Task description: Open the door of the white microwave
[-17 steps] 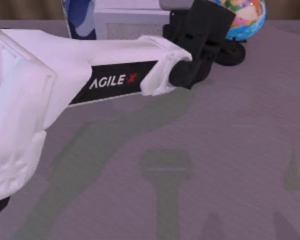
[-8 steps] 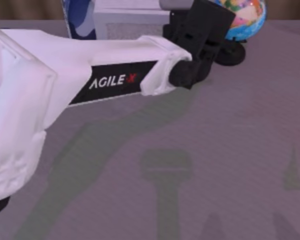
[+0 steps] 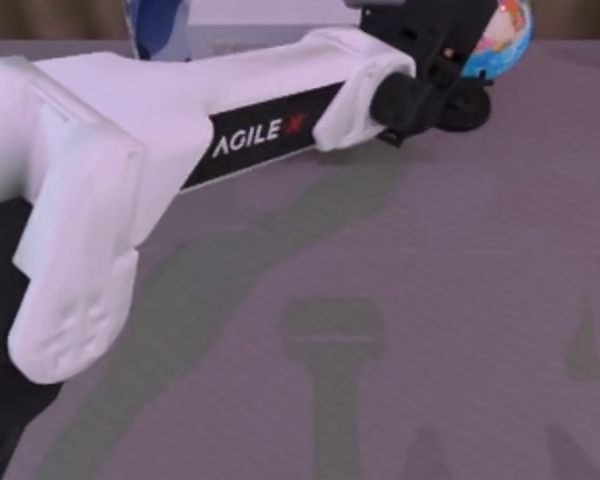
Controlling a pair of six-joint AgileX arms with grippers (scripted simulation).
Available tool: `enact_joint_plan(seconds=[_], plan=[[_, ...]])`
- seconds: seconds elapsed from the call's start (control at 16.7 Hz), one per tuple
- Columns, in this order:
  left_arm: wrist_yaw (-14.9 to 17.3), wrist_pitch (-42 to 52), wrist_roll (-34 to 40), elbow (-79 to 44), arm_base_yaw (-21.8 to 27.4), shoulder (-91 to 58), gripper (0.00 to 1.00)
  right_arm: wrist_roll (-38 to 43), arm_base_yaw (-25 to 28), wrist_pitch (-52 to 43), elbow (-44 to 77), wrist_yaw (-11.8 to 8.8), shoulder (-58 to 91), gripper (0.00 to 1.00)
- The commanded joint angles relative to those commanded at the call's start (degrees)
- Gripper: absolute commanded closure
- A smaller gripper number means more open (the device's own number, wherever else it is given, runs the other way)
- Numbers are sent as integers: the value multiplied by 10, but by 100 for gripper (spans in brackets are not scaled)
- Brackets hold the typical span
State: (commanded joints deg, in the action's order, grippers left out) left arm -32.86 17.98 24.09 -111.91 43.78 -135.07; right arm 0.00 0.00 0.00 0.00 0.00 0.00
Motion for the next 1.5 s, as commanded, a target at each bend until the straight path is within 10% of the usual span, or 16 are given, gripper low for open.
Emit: enact_joint_plan(seconds=[0.66,1.5], plan=[[135,536,76,-493,-36,-172,100,0,0,0,0,0,0,0],[157,592,86,-545,-43,-190,100,0,0,0,0,0,0,0]])
